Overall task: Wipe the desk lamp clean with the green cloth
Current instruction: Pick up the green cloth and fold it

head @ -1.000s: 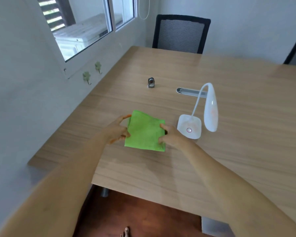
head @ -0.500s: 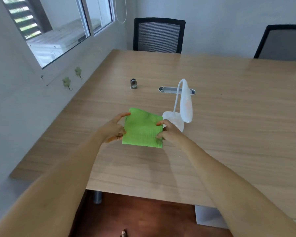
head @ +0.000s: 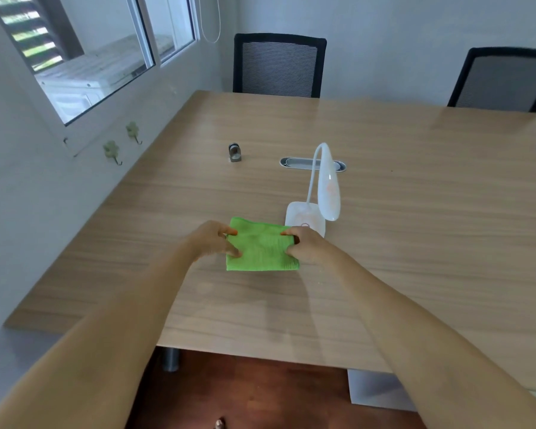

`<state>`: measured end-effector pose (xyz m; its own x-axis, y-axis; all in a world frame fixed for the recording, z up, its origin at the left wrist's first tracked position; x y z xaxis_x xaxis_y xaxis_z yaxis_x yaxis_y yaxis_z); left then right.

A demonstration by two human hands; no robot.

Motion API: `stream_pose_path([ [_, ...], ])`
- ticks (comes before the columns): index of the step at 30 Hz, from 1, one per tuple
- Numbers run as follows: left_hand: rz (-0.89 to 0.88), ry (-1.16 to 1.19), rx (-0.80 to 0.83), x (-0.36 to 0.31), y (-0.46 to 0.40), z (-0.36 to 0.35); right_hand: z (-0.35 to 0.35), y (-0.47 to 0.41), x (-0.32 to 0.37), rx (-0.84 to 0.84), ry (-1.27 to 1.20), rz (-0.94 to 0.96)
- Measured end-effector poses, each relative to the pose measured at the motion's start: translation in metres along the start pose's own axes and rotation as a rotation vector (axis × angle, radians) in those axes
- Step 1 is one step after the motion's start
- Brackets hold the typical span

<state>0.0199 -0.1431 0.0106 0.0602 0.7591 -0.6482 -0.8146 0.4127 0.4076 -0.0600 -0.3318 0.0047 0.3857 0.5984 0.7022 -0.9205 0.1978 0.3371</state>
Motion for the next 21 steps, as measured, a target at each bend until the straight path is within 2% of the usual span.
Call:
stream_pose_path([
  [3, -0.065, -0.143, -0.028, -0.007, 0.000, 0.000, -0.004, -0.001, -0.008, 0.022, 0.063, -0.014],
  [7, -0.059, -0.168, -0.018, -0.001, -0.005, -0.005, -0.005, -0.003, -0.022, 0.033, -0.119, -0.066],
  [13, 0.126, 0.312, 0.218, 0.013, -0.001, -0.037, -0.016, -0.001, -0.042, -0.002, -0.703, -0.217],
  [17, 0.199, 0.402, 0.226, 0.018, 0.001, -0.045, -0.024, 0.007, -0.051, 0.013, -0.957, -0.313],
  [21, 0.216, 0.421, 0.223, 0.021, -0.002, -0.056, -0.028, 0.012, -0.062, -0.061, -1.177, -0.372],
])
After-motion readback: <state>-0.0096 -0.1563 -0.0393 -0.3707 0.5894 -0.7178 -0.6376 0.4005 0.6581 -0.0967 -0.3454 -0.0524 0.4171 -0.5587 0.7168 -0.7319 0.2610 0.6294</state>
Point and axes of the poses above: each hand's wrist, its own y-axis away from the middle knuckle, its own z-axis out of the back of the hand, x = y × z, the point moved 10 cm from there along -y, towards the middle knuckle, and after that the axes turned 3 degrees about -y, right-handed, at the moved point
